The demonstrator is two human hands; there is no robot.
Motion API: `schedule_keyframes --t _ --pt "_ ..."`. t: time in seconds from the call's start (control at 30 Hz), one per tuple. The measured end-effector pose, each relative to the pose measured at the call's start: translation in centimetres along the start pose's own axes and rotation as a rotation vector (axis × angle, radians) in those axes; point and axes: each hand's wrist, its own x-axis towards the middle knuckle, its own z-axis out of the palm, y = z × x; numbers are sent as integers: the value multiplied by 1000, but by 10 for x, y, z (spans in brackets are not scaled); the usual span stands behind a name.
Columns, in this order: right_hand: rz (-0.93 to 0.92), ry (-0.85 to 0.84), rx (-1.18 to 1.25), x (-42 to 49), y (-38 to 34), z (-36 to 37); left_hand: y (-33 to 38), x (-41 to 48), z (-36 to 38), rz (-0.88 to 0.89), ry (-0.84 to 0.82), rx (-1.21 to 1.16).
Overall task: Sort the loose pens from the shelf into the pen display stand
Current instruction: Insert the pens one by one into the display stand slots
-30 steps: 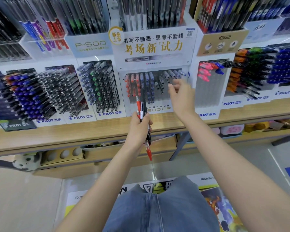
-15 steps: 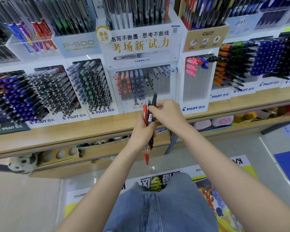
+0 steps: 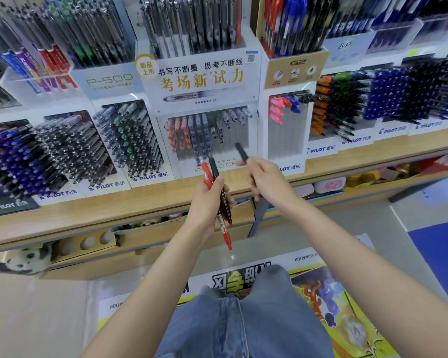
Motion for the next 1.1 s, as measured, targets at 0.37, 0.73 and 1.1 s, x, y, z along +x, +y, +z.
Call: schedule_keyframes --t 0.37,0.73,1.1 --pt "-85 -119 -87 -25 13 -59 19 -7 60 -27 -62 -112" --pt "-219 363 170 -32 31 -141 28 3 122 -57 -36 -87" --pt "-411 661 -139 21 36 -162 23 13 134 -48 -35 -98"
